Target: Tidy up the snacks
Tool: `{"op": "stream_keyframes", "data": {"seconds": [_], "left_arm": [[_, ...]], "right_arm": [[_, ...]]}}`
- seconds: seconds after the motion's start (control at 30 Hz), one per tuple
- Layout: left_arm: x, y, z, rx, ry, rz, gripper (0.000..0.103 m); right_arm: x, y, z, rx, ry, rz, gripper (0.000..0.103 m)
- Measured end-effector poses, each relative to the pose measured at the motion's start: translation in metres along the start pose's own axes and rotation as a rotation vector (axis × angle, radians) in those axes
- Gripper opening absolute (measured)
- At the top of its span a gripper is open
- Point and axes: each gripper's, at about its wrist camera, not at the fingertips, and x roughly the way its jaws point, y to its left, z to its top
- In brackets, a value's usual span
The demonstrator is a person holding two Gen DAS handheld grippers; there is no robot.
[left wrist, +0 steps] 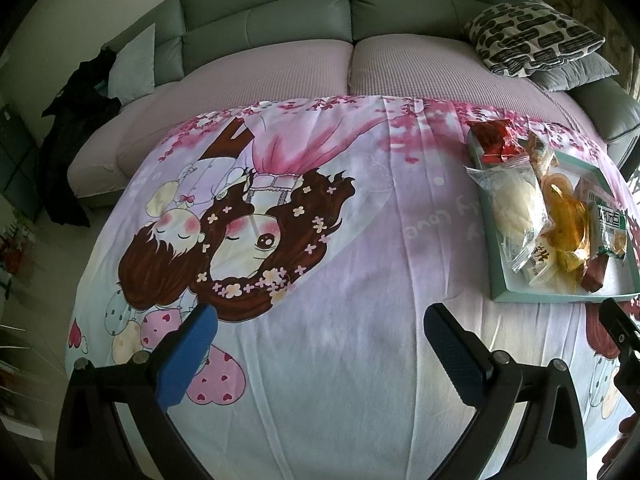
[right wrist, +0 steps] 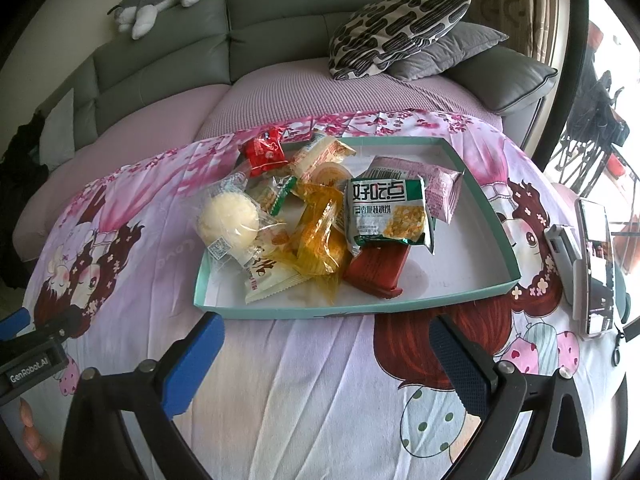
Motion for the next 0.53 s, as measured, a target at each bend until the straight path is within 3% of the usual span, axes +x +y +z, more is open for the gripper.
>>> {"op": "stream_keyframes", "data": {"seconds": [0.53], "left_arm": [[0.0007,0.0022,0.0002,-0.001,-0.005,0.007,0.103]], "right_arm": [[0.0012,-0.0008,-0.0007,0.001,0.004,0.0,0.103]]}}
